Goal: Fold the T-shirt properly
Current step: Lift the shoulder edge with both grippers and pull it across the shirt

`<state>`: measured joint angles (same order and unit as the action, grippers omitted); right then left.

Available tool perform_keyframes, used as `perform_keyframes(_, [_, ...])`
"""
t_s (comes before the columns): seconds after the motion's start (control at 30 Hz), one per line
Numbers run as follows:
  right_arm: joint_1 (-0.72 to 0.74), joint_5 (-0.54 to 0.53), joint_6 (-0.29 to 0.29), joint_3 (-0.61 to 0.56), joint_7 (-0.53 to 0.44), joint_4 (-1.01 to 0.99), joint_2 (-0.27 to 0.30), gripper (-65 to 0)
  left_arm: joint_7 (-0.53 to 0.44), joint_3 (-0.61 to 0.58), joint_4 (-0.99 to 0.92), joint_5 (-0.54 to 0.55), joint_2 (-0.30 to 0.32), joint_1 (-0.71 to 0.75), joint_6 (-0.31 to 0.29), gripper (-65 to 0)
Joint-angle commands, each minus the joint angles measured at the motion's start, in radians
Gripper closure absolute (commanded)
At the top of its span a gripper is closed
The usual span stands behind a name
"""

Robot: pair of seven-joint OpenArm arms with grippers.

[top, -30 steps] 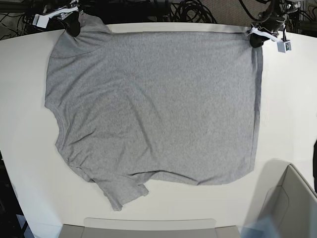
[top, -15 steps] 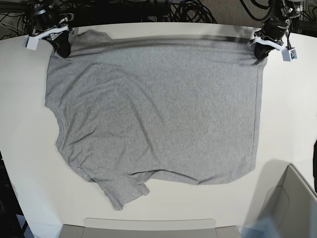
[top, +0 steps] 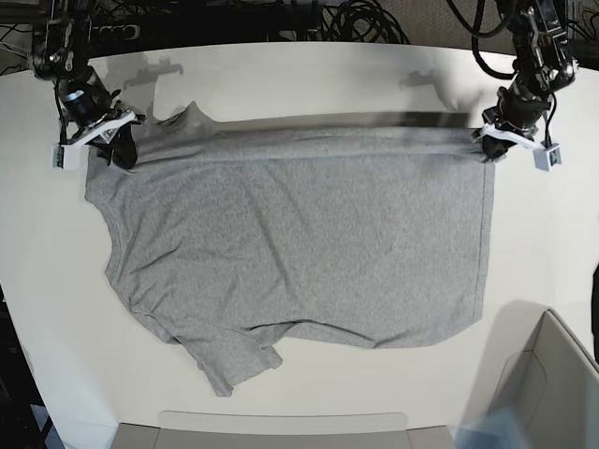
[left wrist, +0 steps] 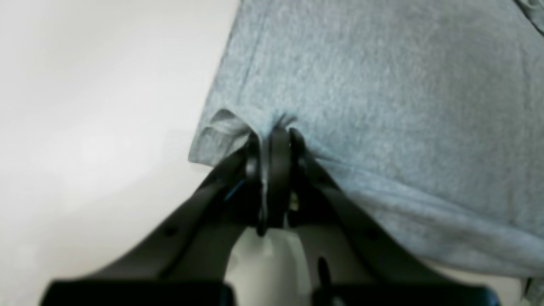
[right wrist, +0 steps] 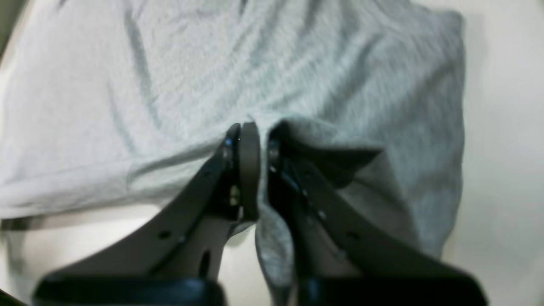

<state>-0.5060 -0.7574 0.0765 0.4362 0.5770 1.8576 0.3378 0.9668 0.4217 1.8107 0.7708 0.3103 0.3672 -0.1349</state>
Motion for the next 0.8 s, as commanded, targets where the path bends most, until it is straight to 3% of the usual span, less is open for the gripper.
perform_keyframes(0.0, [0.031, 0.012, 0.006, 0.010, -0.009, 0.015, 0.014, 0.0, -0.012, 0.009, 0.016, -0.001, 0.011, -0.030, 0.001, 0.0])
perform_keyframes(0.3, [0.260, 0.149, 0.010, -0.003, 0.130, -0.059, 0.007, 0.0, 0.031, -0.002, -0.148, -0.004, 0.019, -0.202, 0.001, 0.0])
perform_keyframes(0.5, [0.355, 0.207, 0.081, -0.035, 0.130, -0.163, 0.007, 0.0, 0.031, -0.025, -0.220, -0.004, 0.042, -0.280, 0.001, 0.0])
perform_keyframes(0.63, [0.410, 0.272, 0.084, -0.058, 0.123, -0.232, -0.015, 0.0, 0.030, -0.047, -0.285, -0.004, 0.062, -0.334, 0.001, 0.0])
perform_keyframes(0.77, [0.459, 0.322, 0.130, -0.087, 0.123, -0.289, -0.022, 0.0, 0.019, -0.079, -0.374, -0.004, 0.083, -0.396, 0.001, 0.0])
